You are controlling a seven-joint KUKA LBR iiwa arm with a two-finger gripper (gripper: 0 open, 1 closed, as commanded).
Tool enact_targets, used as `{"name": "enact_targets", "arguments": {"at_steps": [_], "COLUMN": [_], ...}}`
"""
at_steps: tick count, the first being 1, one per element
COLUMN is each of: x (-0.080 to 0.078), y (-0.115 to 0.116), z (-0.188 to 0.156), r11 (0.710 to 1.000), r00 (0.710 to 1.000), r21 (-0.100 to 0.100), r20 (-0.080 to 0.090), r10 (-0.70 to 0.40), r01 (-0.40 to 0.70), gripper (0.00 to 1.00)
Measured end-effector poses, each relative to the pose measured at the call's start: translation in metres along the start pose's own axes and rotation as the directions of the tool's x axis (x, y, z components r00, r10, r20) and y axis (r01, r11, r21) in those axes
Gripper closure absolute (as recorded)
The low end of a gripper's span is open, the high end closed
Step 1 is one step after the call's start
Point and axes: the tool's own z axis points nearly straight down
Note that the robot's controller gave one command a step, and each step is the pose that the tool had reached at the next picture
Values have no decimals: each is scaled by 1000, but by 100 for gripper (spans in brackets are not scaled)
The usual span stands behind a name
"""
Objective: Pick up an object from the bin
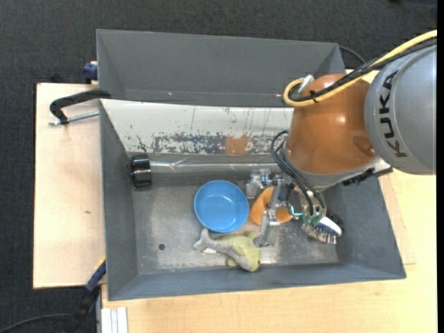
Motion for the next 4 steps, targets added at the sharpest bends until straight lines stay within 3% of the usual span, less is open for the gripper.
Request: {"name": "enact_targets", "arguments": {"at_steps": [1, 2, 3, 4], "x": [-7, -1, -7, -20], "y": [78, 61, 66, 65], "z": [121, 87, 88, 119], "r11": [963, 884, 736, 641], "r00": [963, 884, 736, 641], "r21": [-1, -5, -6, -6], "r20": [0, 9, 7, 5], "r10": [269, 468, 677, 768], "r01": [-269, -468, -677, -768], "gripper": [0, 0, 0, 0]}}
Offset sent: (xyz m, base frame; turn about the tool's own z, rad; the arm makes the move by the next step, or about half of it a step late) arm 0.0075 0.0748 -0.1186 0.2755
